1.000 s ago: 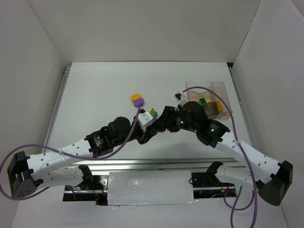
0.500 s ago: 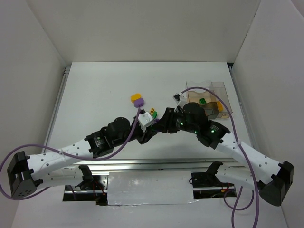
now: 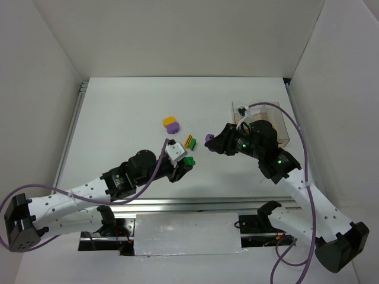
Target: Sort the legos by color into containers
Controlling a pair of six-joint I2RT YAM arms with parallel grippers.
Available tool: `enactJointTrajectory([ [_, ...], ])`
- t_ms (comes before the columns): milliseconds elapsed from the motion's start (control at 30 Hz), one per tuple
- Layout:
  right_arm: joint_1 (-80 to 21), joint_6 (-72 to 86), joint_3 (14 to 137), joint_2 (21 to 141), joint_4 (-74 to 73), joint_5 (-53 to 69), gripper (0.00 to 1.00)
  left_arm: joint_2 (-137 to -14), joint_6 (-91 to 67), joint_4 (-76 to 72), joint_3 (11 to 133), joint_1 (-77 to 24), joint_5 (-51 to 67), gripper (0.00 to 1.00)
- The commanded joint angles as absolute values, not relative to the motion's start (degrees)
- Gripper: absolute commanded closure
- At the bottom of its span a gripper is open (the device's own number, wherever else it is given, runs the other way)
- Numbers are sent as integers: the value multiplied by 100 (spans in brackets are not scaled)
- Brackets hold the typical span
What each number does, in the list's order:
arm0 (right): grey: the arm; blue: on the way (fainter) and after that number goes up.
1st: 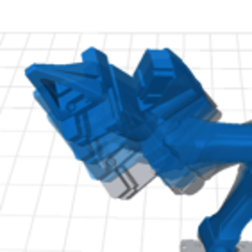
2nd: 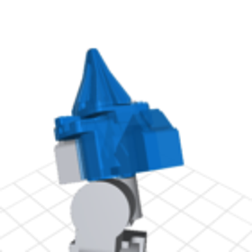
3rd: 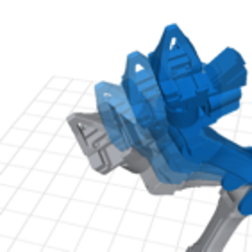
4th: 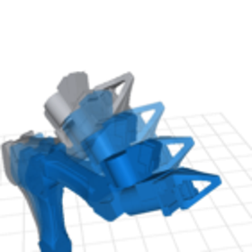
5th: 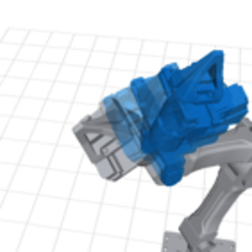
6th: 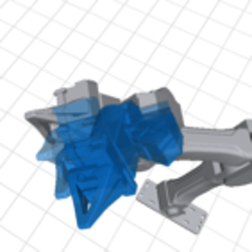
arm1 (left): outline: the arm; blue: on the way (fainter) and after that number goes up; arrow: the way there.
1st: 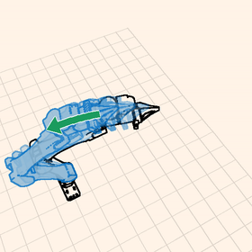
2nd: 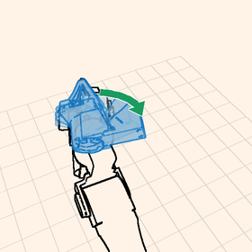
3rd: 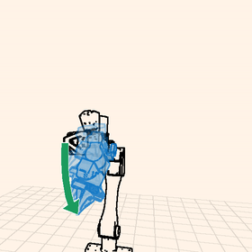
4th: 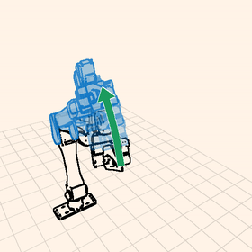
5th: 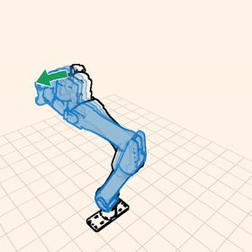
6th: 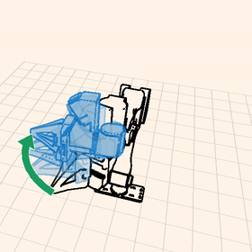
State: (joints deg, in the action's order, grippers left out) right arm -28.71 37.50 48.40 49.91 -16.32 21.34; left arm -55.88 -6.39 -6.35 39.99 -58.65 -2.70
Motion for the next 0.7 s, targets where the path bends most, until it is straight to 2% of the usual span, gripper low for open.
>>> enactJointTrajectory([
  [0, -2786, 3368, 5246, 5097, -1896, 1454, 100, -5475, -799, -757, 4130, -5880, -386, 100],
  [33, -2690, 3279, 5343, 5193, -2003, 737, 100, -5484, -991, -712, 4183, -5889, -413, 100],
  [133, -2006, 3138, 5712, 5992, -2180, -241, 100, -5502, -1570, -354, 4420, -5889, -545, 100],
  [233, -1311, 3383, 5993, 7037, -1855, -798, 100, -5414, -1976, 138, 4614, -5924, -563, 100],
  [367, -818, 3787, 7228, 8830, -1933, -1730, 100, -5125, -2214, 948, 4895, -6073, -808, 100],
  [433, -625, 3893, 7723, 9663, -2144, -1819, 99, -4905, -2416, 1264, 5088, -6134, -1071, 100],
  [667, -325, 4086, 9138, 11082, -2310, -1995, 97, -4387, -2734, 2320, 5301, -6214, -1477, 100],
])
